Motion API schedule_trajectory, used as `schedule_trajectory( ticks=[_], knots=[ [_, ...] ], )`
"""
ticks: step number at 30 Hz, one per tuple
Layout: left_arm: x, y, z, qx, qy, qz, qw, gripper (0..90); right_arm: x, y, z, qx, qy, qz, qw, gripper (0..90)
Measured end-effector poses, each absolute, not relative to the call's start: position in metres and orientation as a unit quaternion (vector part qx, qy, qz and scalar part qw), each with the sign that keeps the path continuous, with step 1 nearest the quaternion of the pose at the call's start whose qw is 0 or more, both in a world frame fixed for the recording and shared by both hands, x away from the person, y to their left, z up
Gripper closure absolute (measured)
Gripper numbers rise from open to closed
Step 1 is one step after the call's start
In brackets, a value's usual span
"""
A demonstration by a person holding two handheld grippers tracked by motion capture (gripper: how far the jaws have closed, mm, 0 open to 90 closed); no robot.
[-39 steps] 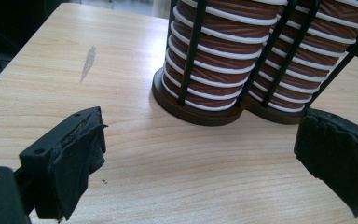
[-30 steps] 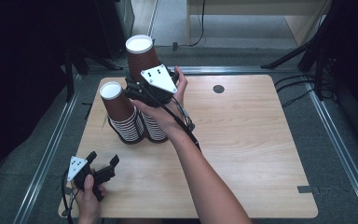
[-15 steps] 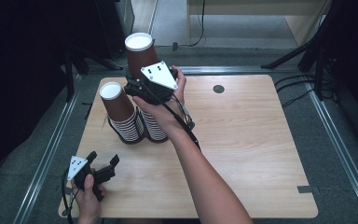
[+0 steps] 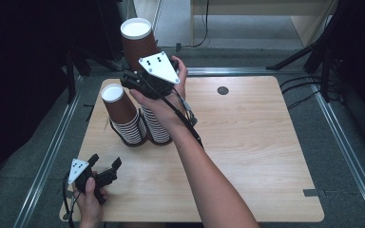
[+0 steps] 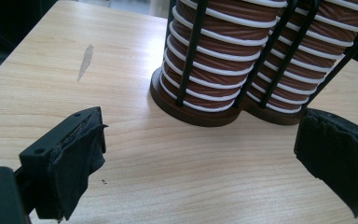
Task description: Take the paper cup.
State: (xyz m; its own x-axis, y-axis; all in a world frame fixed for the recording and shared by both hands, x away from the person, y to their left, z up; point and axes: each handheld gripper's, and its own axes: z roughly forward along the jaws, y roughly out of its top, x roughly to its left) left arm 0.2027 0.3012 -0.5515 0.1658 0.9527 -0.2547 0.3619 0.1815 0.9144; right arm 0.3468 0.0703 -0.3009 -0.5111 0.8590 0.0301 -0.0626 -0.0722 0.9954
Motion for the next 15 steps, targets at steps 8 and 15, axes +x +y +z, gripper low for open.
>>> schedule_trajectory(
  ticks=[8, 15],
  knots=[
    [0.203, 0.301, -0.551, 0.57, 0.576, 0.29, 0.509, 2.0, 0.346, 0.071, -0.287, 0.334, 0.575, 0.654, 0.359, 11.9],
    [0.203, 0.301, -0.552, 0.57, 0.576, 0.29, 0.509, 2.0, 0.345, 0.07, -0.276, 0.33, 0.571, 0.658, 0.364, 11.9]
  ],
)
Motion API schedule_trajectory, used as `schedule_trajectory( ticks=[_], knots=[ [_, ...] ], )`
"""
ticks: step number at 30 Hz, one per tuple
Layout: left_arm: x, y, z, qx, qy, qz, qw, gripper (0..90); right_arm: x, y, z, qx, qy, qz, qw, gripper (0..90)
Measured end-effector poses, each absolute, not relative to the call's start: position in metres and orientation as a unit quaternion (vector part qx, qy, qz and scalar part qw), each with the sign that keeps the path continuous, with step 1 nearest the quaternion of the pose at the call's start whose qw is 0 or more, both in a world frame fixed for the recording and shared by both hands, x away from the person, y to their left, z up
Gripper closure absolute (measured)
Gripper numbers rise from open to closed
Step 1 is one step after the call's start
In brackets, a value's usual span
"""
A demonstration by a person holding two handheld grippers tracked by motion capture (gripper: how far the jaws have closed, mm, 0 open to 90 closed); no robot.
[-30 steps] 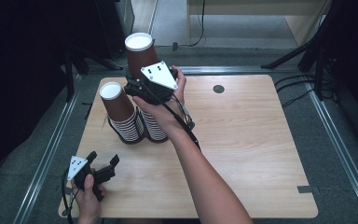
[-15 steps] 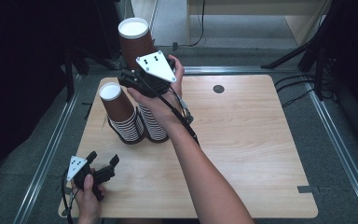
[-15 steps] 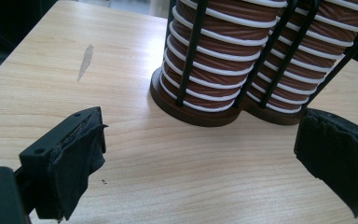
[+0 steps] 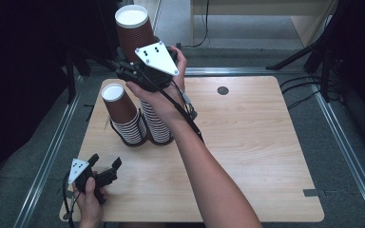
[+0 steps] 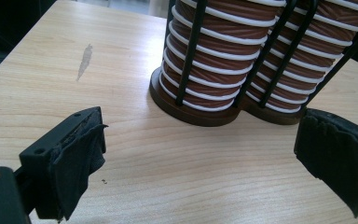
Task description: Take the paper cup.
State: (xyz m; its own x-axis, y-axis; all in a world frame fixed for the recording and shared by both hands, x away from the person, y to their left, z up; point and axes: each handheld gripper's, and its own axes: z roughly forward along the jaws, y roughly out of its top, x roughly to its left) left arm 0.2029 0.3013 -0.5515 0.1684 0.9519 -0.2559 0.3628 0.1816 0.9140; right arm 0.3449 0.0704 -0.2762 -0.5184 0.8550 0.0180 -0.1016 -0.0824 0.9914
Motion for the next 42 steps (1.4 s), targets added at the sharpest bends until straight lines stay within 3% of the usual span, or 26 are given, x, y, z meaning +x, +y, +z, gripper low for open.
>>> schedule_trajectory(
  ticks=[20, 42],
  knots=[
    [0.203, 0.302, -0.552, 0.571, 0.576, 0.287, 0.51, 2.0, 0.341, 0.055, -0.247, 0.327, 0.545, 0.676, 0.373, 11.8],
    [0.203, 0.3, -0.552, 0.576, 0.572, 0.292, 0.505, 2.0, 0.323, -0.009, -0.241, 0.34, 0.521, 0.674, 0.399, 11.6]
  ],
)
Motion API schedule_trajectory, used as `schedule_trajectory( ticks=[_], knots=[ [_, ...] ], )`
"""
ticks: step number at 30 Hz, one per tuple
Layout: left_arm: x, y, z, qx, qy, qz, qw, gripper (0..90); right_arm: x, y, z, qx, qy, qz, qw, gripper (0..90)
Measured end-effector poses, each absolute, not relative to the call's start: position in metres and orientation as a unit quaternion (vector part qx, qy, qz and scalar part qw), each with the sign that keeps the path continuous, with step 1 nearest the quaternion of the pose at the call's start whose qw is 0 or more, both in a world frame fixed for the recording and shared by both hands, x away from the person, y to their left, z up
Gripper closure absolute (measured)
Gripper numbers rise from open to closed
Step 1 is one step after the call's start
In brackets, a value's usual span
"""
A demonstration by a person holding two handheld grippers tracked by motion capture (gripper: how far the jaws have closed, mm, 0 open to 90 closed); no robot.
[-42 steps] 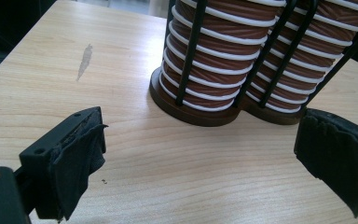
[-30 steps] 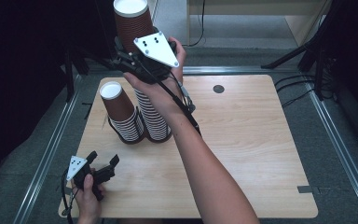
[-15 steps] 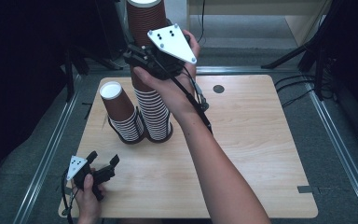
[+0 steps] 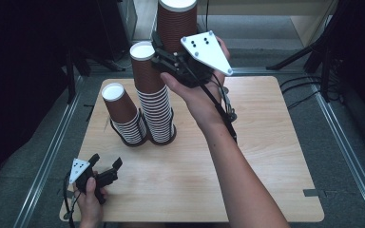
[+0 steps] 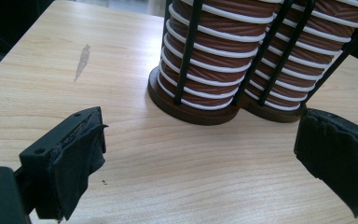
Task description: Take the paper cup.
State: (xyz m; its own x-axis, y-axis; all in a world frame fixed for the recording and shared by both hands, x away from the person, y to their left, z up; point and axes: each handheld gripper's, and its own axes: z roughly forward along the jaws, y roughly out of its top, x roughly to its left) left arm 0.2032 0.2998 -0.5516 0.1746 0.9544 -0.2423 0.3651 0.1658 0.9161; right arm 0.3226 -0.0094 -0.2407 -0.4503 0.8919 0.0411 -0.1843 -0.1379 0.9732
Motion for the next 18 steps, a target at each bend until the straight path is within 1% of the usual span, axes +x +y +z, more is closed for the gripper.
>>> schedule_trajectory(
  ticks=[6, 18],
  knots=[
    [0.203, 0.299, -0.552, 0.578, 0.571, 0.293, 0.504, 2.0, 0.317, -0.027, -0.253, 0.341, 0.521, 0.661, 0.419, 11.6],
    [0.203, 0.298, -0.552, 0.581, 0.569, 0.296, 0.501, 2.0, 0.313, -0.054, -0.271, 0.36, 0.514, 0.653, 0.425, 11.6]
  ],
)
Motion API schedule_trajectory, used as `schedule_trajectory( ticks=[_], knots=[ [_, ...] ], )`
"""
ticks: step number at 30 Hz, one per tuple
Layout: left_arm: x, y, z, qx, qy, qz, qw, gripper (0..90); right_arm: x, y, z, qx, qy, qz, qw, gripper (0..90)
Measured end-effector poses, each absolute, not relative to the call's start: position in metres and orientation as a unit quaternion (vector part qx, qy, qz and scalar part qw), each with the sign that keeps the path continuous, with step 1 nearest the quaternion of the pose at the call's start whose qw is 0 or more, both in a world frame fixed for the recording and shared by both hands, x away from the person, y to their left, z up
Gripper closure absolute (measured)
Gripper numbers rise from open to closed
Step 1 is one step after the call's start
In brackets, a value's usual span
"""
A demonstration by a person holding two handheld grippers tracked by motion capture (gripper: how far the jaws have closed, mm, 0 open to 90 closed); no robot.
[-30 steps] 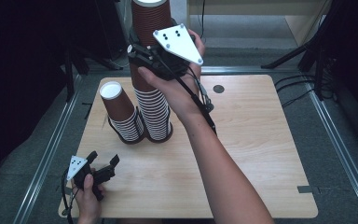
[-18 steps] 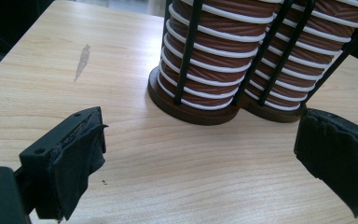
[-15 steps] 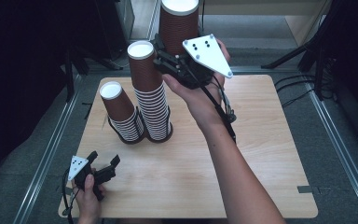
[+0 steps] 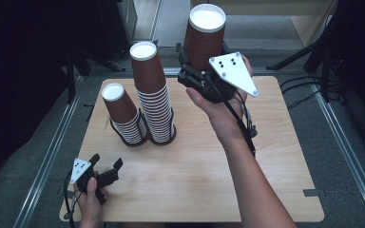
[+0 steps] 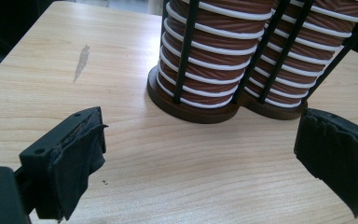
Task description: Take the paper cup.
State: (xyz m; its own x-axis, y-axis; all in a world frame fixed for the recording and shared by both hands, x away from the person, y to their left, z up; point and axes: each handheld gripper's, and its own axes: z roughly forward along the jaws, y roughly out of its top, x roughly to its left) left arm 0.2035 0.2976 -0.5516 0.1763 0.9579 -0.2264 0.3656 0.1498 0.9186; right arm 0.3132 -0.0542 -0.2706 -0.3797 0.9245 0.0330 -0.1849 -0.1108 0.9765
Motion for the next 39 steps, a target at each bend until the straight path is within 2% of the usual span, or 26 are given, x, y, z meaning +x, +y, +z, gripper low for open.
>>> schedule_trajectory(
  ticks=[23, 39],
  knots=[
    [0.203, 0.295, -0.552, 0.589, 0.564, 0.306, 0.492, 2.0, 0.306, -0.092, -0.294, 0.378, 0.507, 0.632, 0.448, 11.6],
    [0.204, 0.293, -0.552, 0.591, 0.562, 0.309, 0.49, 2.0, 0.297, -0.116, -0.33, 0.397, 0.513, 0.612, 0.452, 11.6]
  ],
)
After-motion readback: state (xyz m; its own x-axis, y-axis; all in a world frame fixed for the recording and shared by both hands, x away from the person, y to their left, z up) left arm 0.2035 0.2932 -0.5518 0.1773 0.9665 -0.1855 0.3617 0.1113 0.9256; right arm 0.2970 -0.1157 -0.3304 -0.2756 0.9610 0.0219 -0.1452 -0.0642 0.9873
